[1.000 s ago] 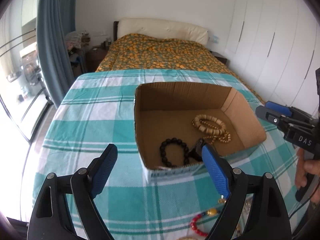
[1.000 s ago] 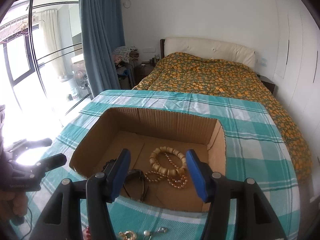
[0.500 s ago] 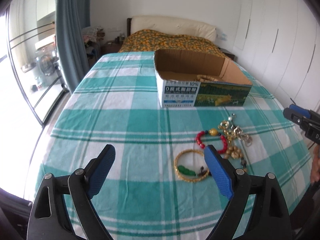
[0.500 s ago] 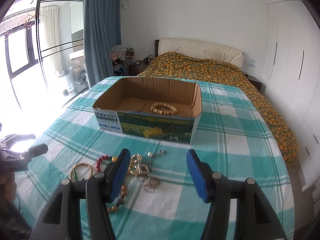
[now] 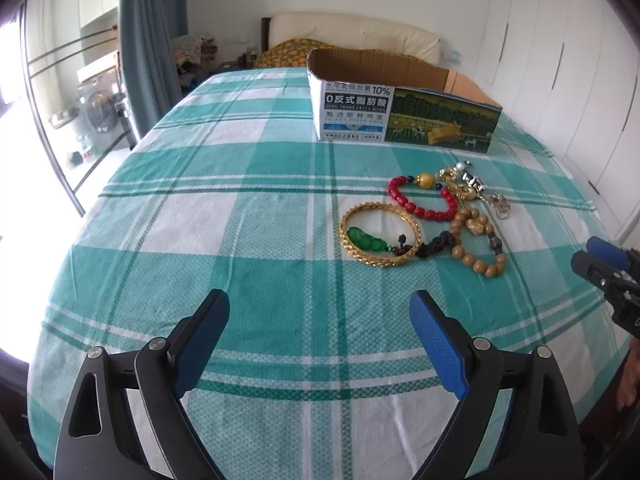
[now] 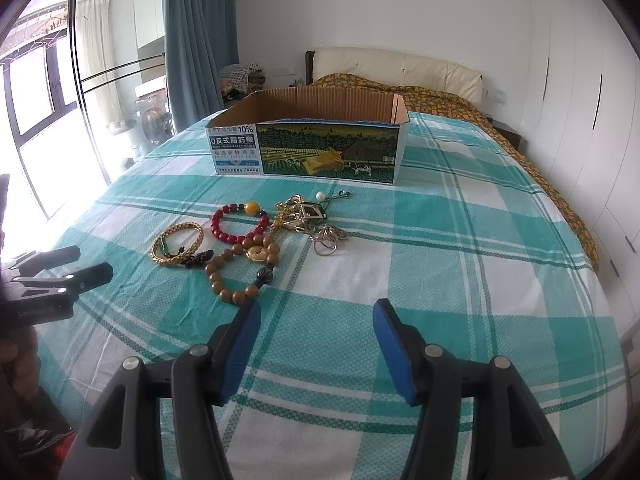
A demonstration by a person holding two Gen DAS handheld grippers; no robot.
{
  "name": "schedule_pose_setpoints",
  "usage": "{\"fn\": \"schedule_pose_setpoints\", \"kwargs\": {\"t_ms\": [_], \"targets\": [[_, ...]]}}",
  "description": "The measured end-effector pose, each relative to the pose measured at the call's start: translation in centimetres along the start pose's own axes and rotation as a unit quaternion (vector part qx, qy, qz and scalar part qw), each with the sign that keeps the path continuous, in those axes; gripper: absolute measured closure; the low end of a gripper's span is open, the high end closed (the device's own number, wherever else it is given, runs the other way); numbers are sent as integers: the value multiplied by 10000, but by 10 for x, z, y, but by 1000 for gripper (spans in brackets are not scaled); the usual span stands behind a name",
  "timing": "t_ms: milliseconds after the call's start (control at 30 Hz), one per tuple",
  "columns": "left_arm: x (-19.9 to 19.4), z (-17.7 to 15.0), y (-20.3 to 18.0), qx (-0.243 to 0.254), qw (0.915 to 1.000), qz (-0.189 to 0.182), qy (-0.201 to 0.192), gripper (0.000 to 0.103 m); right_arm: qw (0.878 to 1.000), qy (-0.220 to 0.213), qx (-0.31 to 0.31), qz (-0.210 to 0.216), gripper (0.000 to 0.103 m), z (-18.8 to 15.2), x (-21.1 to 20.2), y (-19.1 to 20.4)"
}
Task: Organize jewelry
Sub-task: 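Grasp the metal keychain with the right tool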
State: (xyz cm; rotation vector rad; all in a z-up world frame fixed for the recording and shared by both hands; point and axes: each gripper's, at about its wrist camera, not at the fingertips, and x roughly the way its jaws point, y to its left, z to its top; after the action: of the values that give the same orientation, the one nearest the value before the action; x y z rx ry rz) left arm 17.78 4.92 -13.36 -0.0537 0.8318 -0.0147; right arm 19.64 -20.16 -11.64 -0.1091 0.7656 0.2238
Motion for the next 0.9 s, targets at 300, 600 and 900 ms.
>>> {"fn": "schedule_pose_setpoints", "kwargs": {"t_ms": [300, 600, 900], "targets": [[9, -4, 2, -72, 9999, 44, 128, 11, 9991, 255, -245, 243, 43, 15, 33, -3], [9, -4, 4, -157, 9997, 46, 160, 11, 9922, 686, -921, 481, 43, 49, 102, 0], [6, -5, -1, -101, 9998, 34, 154, 11, 9917, 658, -791, 765, 89, 53, 111, -11]]}}
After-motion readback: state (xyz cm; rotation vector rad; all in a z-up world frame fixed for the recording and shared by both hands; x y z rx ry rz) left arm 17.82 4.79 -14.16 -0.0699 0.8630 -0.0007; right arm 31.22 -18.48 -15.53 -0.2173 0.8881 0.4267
